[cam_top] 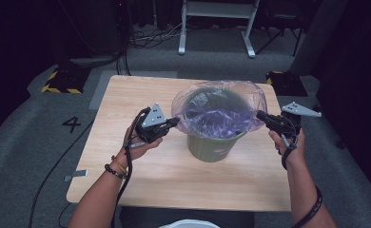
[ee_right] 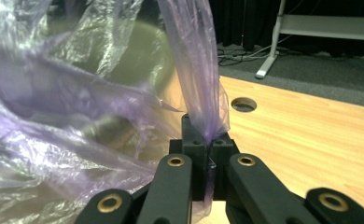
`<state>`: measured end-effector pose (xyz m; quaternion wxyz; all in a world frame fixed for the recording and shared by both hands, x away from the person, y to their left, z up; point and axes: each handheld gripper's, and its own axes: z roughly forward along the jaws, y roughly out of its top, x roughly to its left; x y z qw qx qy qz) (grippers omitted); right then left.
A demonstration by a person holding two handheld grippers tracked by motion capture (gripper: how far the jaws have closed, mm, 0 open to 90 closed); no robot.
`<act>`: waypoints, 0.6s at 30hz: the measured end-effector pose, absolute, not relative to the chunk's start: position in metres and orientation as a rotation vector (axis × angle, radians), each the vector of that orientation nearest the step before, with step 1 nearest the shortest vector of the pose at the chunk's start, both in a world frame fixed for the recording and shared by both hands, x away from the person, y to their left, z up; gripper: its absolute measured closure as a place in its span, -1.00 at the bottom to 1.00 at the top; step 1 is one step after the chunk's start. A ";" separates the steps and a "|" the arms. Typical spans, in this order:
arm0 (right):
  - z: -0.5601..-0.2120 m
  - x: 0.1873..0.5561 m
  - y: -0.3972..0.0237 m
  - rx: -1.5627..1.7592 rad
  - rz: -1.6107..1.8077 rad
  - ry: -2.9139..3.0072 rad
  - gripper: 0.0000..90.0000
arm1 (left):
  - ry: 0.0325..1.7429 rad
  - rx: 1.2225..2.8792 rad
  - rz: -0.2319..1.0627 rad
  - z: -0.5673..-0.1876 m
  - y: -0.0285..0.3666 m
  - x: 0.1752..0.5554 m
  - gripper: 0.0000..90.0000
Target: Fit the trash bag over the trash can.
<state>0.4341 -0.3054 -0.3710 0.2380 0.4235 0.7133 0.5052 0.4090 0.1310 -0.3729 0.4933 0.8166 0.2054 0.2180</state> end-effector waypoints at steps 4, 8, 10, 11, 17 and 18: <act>-0.377 0.435 -0.309 1.191 1.371 1.968 1.00 | 0.530 1.982 0.519 -0.380 0.142 0.407 1.00; -0.381 0.437 -0.312 1.209 1.373 1.972 1.00 | 0.561 1.985 0.514 -0.386 0.151 0.406 0.84; -0.381 0.436 -0.312 1.205 1.372 1.974 0.99 | 0.586 1.965 0.511 -0.385 0.156 0.405 0.35; -0.381 0.436 -0.312 1.202 1.374 1.975 0.99 | 0.582 1.945 0.508 -0.385 0.158 0.403 0.22; -0.376 0.434 -0.309 1.182 1.385 1.968 0.99 | 0.511 1.859 0.547 -0.370 0.165 0.383 -0.54; -0.376 0.433 -0.308 1.178 1.383 1.967 0.99 | 0.493 1.855 0.573 -0.366 0.165 0.379 -0.56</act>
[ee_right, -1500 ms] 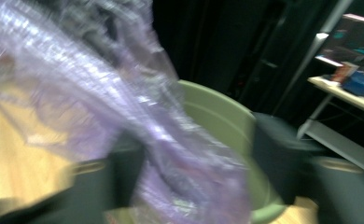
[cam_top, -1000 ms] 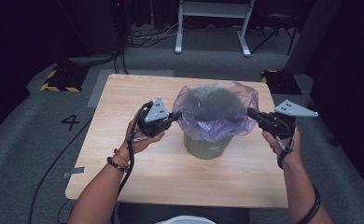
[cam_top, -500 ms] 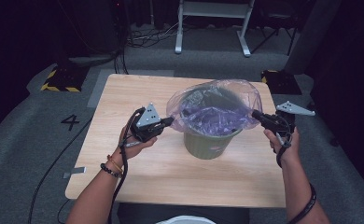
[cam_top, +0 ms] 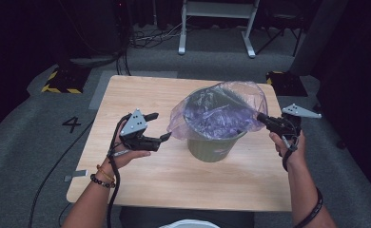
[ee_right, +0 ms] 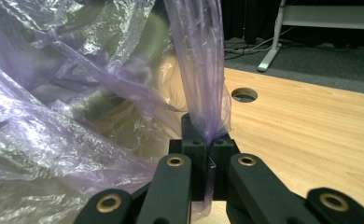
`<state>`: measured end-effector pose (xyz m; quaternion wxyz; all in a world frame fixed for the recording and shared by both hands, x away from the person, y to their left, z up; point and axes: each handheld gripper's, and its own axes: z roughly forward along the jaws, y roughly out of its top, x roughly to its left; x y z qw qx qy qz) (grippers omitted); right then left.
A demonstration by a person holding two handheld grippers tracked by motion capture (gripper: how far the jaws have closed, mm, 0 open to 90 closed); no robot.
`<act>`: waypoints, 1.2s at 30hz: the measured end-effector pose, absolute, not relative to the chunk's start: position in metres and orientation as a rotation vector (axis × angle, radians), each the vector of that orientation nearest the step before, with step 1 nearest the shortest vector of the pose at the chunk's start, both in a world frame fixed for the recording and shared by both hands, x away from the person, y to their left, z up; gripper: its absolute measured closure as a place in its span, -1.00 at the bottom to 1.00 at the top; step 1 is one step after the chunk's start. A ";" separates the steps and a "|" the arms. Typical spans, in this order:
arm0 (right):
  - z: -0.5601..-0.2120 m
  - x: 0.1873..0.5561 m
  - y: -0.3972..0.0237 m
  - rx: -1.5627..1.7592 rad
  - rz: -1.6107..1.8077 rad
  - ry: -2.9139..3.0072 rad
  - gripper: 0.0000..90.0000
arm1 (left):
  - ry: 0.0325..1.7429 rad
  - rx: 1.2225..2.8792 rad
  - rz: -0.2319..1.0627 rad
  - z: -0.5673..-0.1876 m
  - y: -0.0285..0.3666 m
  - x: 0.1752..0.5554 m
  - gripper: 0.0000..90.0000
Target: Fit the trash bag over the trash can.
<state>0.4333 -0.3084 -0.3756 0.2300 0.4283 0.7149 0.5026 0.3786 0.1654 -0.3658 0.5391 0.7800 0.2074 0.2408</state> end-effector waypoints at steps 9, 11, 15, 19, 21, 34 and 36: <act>-0.369 0.431 -0.304 1.144 1.380 1.969 0.95 | 0.346 1.859 0.534 -0.344 0.145 0.359 -0.59; -0.367 0.430 -0.302 1.131 1.380 1.972 0.93 | 0.309 1.889 0.533 -0.341 0.131 0.358 -0.59; -0.365 0.429 -0.299 1.113 1.381 1.978 0.91 | 0.290 1.944 0.535 -0.340 0.105 0.365 -0.36; -0.365 0.427 -0.299 1.099 1.392 1.989 0.89 | 0.304 2.015 0.529 -0.345 0.089 0.377 0.15; -0.366 0.425 -0.301 1.100 1.401 1.990 0.89 | 0.281 2.036 0.560 -0.346 0.087 0.377 0.55; -0.375 0.423 -0.307 1.124 1.405 2.004 0.90 | 0.042 2.176 0.541 -0.372 0.071 0.355 1.00; -0.379 0.425 -0.308 1.144 1.401 2.007 0.90 | 0.020 2.214 0.555 -0.382 0.065 0.354 1.00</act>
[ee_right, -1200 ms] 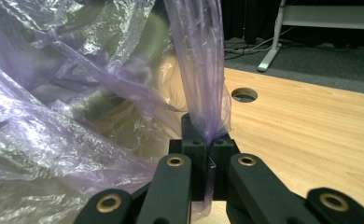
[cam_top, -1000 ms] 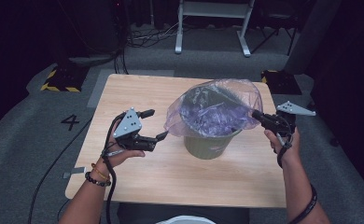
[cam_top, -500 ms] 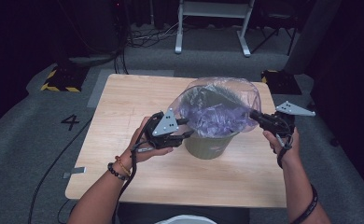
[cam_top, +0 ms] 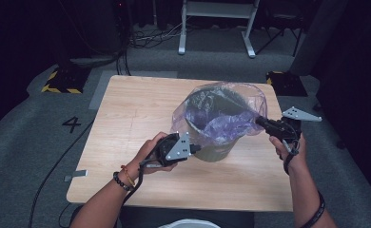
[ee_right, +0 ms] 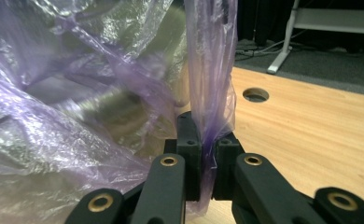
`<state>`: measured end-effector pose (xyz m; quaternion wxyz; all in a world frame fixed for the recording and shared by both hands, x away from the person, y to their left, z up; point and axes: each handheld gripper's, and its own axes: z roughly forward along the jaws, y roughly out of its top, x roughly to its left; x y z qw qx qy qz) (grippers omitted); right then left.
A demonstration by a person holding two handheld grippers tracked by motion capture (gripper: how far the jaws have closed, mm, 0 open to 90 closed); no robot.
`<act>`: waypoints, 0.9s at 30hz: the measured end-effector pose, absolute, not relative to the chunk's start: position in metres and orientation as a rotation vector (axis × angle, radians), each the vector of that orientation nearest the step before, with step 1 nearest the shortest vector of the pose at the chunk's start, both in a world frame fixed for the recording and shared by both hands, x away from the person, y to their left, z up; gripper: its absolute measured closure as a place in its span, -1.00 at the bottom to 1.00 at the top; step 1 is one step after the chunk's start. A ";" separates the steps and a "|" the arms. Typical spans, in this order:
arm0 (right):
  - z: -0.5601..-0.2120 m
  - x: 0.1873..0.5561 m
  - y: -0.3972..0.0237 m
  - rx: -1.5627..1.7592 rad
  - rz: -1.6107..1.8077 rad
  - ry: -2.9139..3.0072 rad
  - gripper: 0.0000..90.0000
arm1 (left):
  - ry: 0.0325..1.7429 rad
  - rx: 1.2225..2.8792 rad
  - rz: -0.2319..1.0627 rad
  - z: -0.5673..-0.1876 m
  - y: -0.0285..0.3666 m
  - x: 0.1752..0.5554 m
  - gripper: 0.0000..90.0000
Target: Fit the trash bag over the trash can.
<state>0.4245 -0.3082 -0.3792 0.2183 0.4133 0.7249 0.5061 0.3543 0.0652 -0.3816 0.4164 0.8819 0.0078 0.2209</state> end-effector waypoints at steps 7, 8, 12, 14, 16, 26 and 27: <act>-0.385 0.434 -0.312 1.178 1.370 2.009 0.90 | 0.047 2.279 0.532 -0.408 0.061 0.365 1.00; -0.385 0.435 -0.311 1.179 1.366 2.009 0.90 | 0.050 2.284 0.533 -0.411 0.062 0.366 1.00; -0.384 0.436 -0.310 1.169 1.349 2.007 0.89 | 0.059 2.317 0.535 -0.423 0.066 0.370 1.00; -0.385 0.437 -0.310 1.175 1.344 2.004 0.88 | 0.057 2.335 0.545 -0.426 0.068 0.370 1.00; -0.386 0.439 -0.309 1.174 1.330 2.006 0.85 | 0.071 2.338 0.536 -0.428 0.071 0.371 1.00; -0.381 0.437 -0.311 1.155 1.329 1.964 0.33 | 0.219 2.189 0.534 -0.418 0.093 0.371 0.04; -0.379 0.435 -0.311 1.148 1.331 1.959 0.27 | 0.229 2.170 0.515 -0.414 0.099 0.369 -0.15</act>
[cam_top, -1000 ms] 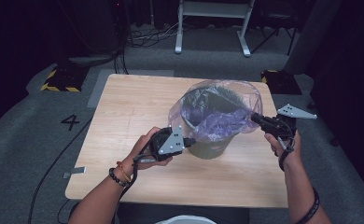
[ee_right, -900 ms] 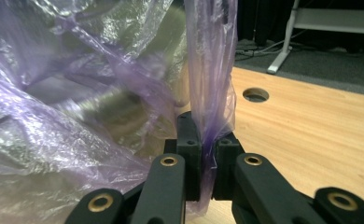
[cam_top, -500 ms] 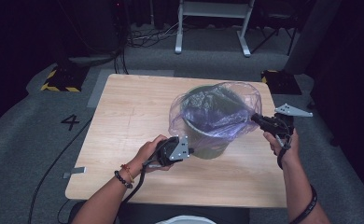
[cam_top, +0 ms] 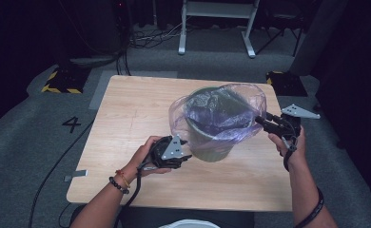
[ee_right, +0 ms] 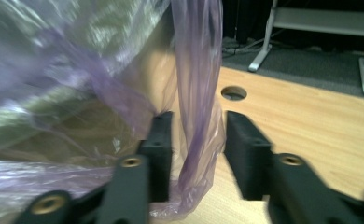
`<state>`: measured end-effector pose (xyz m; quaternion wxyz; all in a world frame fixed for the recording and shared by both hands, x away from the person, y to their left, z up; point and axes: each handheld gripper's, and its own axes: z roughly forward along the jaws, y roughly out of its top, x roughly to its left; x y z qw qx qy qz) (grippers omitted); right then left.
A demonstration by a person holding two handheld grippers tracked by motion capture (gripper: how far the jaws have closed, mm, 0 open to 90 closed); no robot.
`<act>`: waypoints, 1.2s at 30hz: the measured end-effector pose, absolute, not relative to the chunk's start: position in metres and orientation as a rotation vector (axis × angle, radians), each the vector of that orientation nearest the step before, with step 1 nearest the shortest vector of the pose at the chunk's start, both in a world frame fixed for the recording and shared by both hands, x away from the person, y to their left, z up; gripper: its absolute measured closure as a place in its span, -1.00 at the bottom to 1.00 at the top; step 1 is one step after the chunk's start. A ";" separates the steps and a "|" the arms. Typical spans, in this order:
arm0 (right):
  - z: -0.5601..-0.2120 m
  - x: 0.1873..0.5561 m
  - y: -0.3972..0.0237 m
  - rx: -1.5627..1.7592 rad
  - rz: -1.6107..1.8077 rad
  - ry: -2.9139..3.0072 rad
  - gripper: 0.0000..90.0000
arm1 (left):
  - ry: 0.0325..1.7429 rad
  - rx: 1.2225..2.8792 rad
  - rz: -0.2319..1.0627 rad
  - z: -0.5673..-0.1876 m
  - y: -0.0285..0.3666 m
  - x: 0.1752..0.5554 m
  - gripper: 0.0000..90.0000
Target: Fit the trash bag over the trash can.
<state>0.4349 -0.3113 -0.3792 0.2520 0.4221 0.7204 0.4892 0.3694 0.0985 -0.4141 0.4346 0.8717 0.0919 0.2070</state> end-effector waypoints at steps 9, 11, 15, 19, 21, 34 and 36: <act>-0.357 0.425 -0.312 1.045 1.410 1.914 -0.14 | 0.379 1.847 0.402 -0.376 0.156 0.370 -0.53; -0.354 0.425 -0.311 1.032 1.422 1.910 -0.17 | 0.457 1.818 0.423 -0.368 0.163 0.381 -0.51; -0.350 0.428 -0.311 1.013 1.453 1.905 -0.19 | 0.533 1.854 0.414 -0.365 0.160 0.408 -0.41; -0.344 0.428 -0.309 0.979 1.450 1.906 -0.09 | 0.553 1.927 0.412 -0.365 0.149 0.433 -0.16; -0.340 0.431 -0.306 0.959 1.434 1.905 0.14 | 0.548 1.945 0.440 -0.366 0.144 0.440 0.05; -0.336 0.463 -0.298 1.030 1.383 1.898 0.93 | 0.542 1.969 0.505 -0.363 0.119 0.471 0.98; -0.341 0.471 -0.299 1.062 1.360 1.909 0.93 | 0.567 1.970 0.519 -0.364 0.117 0.477 0.99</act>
